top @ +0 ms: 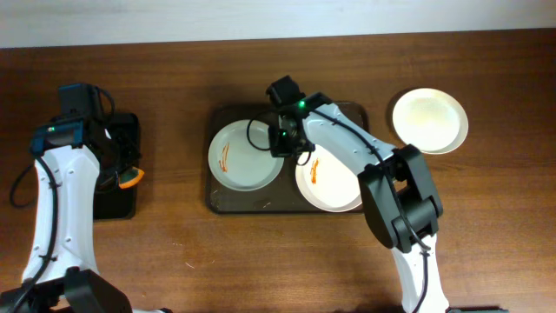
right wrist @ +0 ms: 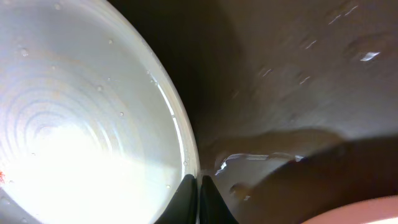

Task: Clean dirty plates on tray and stack at the side
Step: 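Grip the back plate with the right gripper and scrub it with the left-held sponge, then carry the back plate with the right gripper and stack it on the right plate, then grasp the front-right plate rim with the right gripper and pull it to center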

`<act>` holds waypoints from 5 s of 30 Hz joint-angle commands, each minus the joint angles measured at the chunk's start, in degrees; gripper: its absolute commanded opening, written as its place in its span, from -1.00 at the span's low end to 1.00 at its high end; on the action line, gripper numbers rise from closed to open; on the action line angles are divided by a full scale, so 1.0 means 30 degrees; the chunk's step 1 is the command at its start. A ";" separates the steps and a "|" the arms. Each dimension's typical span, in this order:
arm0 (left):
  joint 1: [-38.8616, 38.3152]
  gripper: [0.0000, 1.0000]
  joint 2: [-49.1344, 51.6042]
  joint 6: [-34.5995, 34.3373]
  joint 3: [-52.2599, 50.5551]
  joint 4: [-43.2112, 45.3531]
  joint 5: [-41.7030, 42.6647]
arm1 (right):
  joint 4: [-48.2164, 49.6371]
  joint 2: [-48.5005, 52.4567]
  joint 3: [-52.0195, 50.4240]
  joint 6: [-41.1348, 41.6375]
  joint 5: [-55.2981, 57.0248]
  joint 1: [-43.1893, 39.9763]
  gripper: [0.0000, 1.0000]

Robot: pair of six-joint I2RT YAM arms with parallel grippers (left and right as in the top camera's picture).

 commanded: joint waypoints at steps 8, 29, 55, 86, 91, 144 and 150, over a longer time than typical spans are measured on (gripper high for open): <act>-0.2812 -1.00 -0.0044 0.2514 -0.0131 0.1020 0.3228 | 0.0044 0.0124 -0.1472 -0.2113 0.0954 0.0707 -0.69; -0.9479 -1.00 0.8706 -0.0306 -0.1341 0.6841 0.1596 | 0.0364 0.0124 -0.1778 -0.1537 0.0597 0.0678 -0.92; -0.9340 -1.00 0.8706 -0.2863 -0.1275 0.2448 -0.4663 | -0.0153 0.0124 -0.1778 -0.1158 0.0641 -0.0299 -0.92; -0.7912 -1.00 0.5668 -0.2266 0.2091 0.0867 0.1086 | -0.2594 -0.3512 0.4714 -0.7839 2.7751 0.4204 -0.92; -0.8102 -1.00 0.5668 -0.2259 0.2091 0.0940 0.1078 | -0.3271 -0.3512 0.4707 -0.6761 2.0582 0.2586 -0.92; -0.8102 -1.00 0.5668 -0.2266 0.2091 0.1290 0.1086 | -0.8612 -0.1821 0.3009 -0.7978 0.1741 -0.8233 0.40; -0.8102 -1.00 0.5668 -0.2186 0.2091 0.1158 0.1086 | -0.4634 -0.1821 -0.0896 -0.9253 0.2033 -0.6433 0.36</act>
